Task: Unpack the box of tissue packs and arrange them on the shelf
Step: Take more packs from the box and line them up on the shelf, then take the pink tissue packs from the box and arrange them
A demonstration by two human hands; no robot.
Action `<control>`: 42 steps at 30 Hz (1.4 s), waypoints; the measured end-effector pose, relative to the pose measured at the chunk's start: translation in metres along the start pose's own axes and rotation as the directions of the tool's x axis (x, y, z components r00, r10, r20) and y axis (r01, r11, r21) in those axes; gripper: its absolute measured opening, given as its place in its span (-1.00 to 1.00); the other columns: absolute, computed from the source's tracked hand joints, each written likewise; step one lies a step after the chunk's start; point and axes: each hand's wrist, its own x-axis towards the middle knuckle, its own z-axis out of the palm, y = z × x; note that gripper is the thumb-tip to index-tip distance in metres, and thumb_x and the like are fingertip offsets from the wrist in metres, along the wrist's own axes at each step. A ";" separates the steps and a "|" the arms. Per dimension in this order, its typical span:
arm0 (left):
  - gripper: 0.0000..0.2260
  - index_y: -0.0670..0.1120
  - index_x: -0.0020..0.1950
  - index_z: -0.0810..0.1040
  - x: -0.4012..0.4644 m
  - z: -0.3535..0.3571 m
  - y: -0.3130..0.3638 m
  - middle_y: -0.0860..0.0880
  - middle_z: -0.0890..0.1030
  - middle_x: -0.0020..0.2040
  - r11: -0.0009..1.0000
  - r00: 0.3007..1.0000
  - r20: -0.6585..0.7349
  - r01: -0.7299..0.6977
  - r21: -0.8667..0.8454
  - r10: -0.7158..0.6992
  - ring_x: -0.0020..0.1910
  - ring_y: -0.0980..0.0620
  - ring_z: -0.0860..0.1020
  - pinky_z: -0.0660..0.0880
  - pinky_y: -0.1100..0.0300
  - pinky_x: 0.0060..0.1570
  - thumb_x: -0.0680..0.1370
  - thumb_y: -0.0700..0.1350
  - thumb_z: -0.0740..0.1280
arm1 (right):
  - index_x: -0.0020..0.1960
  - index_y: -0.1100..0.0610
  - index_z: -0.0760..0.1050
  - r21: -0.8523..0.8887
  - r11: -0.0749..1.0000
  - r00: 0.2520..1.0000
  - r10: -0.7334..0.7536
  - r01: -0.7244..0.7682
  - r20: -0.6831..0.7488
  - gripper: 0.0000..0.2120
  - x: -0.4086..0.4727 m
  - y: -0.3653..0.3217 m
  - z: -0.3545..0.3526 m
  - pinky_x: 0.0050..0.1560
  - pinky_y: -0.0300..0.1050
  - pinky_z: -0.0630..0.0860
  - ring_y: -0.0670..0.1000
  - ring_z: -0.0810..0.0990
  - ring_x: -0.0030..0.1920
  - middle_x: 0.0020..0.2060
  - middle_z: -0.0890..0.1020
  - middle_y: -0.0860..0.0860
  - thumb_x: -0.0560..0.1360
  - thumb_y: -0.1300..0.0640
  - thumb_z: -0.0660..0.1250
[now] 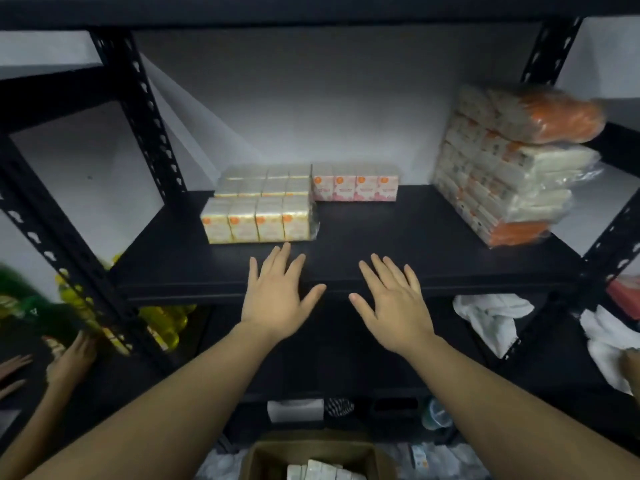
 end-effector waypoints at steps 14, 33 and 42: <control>-0.33 0.02 0.67 0.18 -0.169 0.101 0.011 -0.06 0.16 0.68 0.990 0.956 0.288 0.086 -0.109 -0.051 0.65 -0.08 0.08 0.01 -0.11 0.63 0.64 0.27 0.23 | 0.57 0.01 0.39 0.325 0.934 0.965 0.063 -0.147 0.256 -0.47 -0.159 0.021 0.101 0.49 0.13 0.29 0.07 0.34 0.54 0.56 0.39 -0.01 0.66 -0.16 0.25; -0.54 0.06 0.43 0.48 -0.313 0.378 -0.108 0.00 0.55 0.35 0.901 0.490 0.867 0.412 -0.136 -0.093 0.36 -0.08 0.48 0.36 0.17 0.20 0.57 0.19 0.39 | 0.39 0.07 0.53 0.157 0.723 0.510 0.300 -0.673 0.806 -0.54 -0.290 0.007 0.351 0.14 -0.16 0.43 0.11 0.57 0.25 0.25 0.59 0.04 0.54 -0.06 0.47; -0.41 -0.03 0.50 0.40 -0.325 0.551 -0.157 -0.07 0.57 0.38 0.791 0.400 0.887 0.608 -0.067 -0.233 0.33 -0.11 0.55 0.41 0.14 0.20 0.55 0.17 0.47 | 0.31 0.05 0.53 0.119 0.651 0.428 0.339 -0.749 0.838 -0.58 -0.296 0.014 0.543 0.06 -0.18 0.40 0.12 0.62 0.22 0.22 0.64 0.06 0.52 -0.06 0.49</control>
